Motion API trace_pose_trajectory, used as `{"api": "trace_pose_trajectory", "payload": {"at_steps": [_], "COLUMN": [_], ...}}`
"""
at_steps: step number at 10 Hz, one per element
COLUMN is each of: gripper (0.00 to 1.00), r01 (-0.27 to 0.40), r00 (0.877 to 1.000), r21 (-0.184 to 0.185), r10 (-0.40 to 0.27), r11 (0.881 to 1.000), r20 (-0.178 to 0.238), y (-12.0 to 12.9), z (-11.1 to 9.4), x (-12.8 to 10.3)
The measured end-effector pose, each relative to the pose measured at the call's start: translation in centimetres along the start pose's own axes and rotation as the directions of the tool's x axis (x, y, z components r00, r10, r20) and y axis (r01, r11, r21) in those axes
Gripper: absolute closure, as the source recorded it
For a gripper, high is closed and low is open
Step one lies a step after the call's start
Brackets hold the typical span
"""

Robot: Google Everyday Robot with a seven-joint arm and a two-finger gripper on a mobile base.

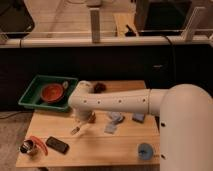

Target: Place fork in plastic cup

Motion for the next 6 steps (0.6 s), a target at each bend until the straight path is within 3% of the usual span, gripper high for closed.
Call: {"api": "trace_pose_trajectory", "payload": {"at_steps": [3,6], "gripper": [1.0,1.0], "r01": [-0.033,-0.048], "r00": [0.999,0.998], "r21": [0.03,0.029], "r10": [0.033,0.047], "r11": [0.999,0.998], "r20": [0.024,0.034], "y": [1.4,2.1], "z": [-1.8,-1.8], "x": [3.7,4.5]}}
